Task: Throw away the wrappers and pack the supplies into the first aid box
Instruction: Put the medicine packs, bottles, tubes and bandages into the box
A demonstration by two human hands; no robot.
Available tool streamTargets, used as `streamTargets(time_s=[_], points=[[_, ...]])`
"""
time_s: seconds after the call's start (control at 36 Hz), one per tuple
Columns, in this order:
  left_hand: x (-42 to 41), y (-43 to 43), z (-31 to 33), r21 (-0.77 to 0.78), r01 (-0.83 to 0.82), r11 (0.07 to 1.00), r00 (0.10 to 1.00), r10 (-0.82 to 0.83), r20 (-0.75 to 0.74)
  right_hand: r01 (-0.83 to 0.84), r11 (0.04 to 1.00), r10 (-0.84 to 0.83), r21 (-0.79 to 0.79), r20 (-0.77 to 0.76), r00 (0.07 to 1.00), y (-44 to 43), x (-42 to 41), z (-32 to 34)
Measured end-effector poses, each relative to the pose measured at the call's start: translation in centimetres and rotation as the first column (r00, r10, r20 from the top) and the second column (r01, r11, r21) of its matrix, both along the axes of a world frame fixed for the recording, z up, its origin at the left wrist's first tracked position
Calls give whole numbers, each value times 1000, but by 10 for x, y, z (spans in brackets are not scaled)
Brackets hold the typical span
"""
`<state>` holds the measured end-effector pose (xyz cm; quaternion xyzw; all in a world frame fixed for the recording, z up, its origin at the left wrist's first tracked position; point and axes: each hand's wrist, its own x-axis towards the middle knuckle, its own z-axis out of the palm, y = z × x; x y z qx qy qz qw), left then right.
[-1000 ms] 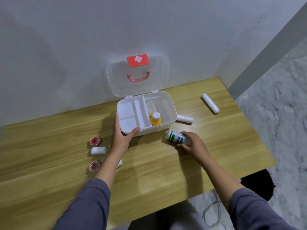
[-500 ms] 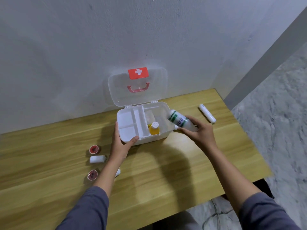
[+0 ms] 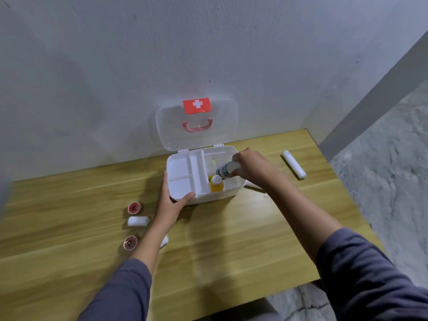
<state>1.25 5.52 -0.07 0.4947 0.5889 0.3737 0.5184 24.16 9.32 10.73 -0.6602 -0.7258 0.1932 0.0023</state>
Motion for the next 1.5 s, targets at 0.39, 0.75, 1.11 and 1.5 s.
streamTargets(time_s=[0.39, 0.75, 1.11, 1.5], points=[[7, -4, 7, -25, -68, 997, 997, 69, 25, -71, 997, 71, -31, -20, 997, -3, -2, -32], [13, -6, 8, -66, -136, 989, 991, 136, -1, 477, 852, -300, 215, -547, 782, -3, 92, -87], [16, -8, 8, -65, -165, 984, 985, 167, 33, 363, 926, -324, 102, -280, 904, -2, 113, -133], [14, -7, 4, -58, -164, 985, 985, 166, 38, 168, 978, -143, 120, -191, 971, -32, 74, -147]])
